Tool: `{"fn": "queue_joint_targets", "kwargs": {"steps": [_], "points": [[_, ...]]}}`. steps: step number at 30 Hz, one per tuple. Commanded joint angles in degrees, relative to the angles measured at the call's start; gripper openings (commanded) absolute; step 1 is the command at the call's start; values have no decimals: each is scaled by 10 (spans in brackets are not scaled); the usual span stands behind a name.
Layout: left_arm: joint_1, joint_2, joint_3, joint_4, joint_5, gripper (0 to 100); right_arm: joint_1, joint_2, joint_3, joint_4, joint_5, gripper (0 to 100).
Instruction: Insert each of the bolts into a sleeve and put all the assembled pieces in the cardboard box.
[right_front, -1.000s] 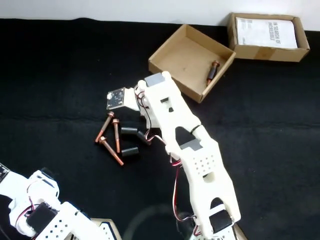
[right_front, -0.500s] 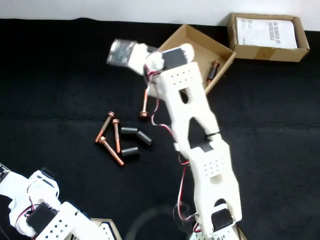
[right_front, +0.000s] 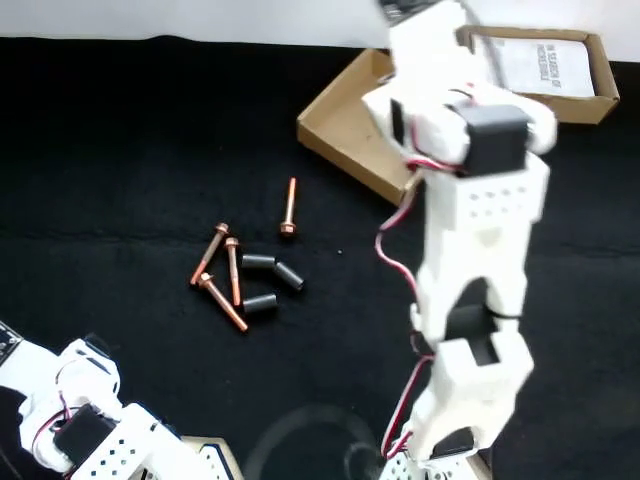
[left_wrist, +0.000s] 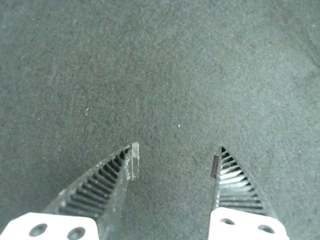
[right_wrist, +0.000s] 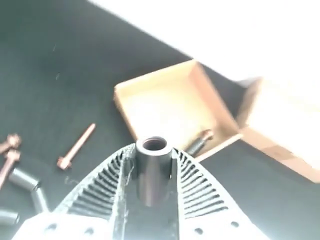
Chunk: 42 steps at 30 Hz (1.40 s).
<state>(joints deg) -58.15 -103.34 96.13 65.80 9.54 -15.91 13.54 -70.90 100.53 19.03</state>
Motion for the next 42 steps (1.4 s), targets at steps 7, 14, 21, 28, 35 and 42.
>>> {"fn": "queue_joint_targets", "kwargs": {"steps": [7, 14, 21, 28, 35, 42], "points": [[6, -4, 10, -4, -1, 245, 83, -193, -25, 7, -11, 6], [6, -4, 10, -4, -1, 245, 117, -327, -25, 7, -12, 6], [6, -4, 10, -4, -2, 245, 116, -468, -25, 6, -12, 6], [6, -4, -14, -1, -47, 248, 117, -577, -25, 6, -12, 6], [102, -3, -182, 130, -98, 248, 118, -624, -25, 6, -89, 6], [227, 3, -308, 168, -101, 249, 140, -619, -16, 5, -180, 6]]}}
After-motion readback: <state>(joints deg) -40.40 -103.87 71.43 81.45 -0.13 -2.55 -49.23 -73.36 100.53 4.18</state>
